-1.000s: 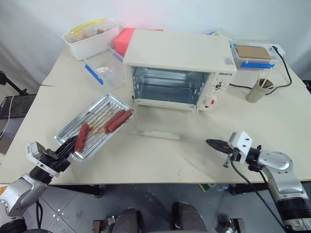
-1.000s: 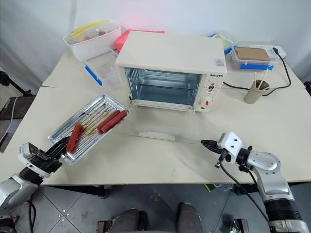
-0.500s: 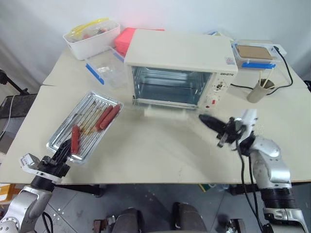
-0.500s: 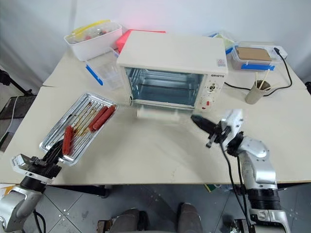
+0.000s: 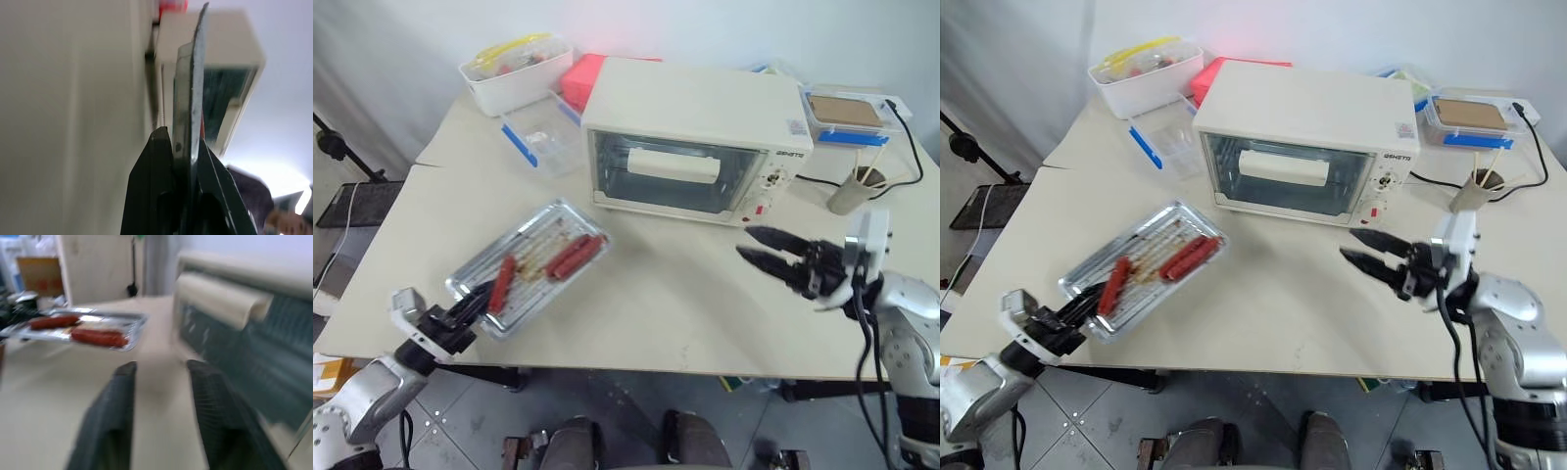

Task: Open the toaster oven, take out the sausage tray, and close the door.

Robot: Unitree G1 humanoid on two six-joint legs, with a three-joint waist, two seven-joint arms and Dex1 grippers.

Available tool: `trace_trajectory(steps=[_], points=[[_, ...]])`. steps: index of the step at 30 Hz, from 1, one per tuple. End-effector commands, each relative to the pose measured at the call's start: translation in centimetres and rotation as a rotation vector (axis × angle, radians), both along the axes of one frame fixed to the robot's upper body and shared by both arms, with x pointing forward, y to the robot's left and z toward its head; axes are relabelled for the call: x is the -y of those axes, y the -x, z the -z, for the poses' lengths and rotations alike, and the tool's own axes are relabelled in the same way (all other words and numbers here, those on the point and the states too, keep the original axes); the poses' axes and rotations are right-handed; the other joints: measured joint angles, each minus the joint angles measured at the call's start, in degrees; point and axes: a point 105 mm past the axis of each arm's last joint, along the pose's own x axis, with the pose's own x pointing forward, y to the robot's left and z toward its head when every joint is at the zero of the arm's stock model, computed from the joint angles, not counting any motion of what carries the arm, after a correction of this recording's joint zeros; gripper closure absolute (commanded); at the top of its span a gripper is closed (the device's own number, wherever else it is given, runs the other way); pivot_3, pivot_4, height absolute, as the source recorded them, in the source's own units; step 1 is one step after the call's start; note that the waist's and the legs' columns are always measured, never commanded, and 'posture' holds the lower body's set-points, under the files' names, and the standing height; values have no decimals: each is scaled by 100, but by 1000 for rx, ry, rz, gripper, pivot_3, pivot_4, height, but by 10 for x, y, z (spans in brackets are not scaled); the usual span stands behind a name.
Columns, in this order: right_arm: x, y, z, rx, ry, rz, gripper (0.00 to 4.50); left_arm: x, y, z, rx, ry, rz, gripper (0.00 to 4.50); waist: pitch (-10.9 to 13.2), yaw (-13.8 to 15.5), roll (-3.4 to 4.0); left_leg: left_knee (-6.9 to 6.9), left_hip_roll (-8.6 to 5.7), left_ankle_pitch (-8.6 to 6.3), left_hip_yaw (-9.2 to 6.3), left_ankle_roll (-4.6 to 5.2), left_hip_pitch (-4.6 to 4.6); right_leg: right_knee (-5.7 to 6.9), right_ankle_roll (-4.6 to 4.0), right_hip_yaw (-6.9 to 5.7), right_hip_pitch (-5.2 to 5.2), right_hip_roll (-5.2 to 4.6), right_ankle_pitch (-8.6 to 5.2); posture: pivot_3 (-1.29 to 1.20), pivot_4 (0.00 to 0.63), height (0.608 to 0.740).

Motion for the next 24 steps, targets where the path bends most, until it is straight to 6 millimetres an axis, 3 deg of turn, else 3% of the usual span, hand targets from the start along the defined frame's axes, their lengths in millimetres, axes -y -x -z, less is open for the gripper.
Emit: trace_trajectory(steps=[1,5,10,15,24], points=[[9,26,5,45,98,-22,1487,28,-6,-2,-3,-15,159,4500,0,30,0,0,0,0,0,0,0,1,0,0,0,0,0,0,150,740],[20,45,21,9,152,11,104,58,-23,8,-52,-43,297,4500,-6,32,10,0,-4,2,1,-3,6,-1,3,2,7,0,1,0,150,740],[23,61,26,1,159,62,43,112,-53,13,-43,-134,499,4500,-22,147,38,1,-17,13,13,-4,15,-3,9,3,21,1,5,0,150,740],[25,75,34,-35,188,74,43,149,-76,15,-18,-260,629,4500,-24,295,40,3,-28,16,32,-1,4,-15,13,3,26,1,7,0,150,740],[27,82,37,-58,195,118,43,171,-85,20,-7,-406,799,4500,-24,280,40,3,-26,17,33,3,4,-27,22,3,29,3,12,0,150,740]])
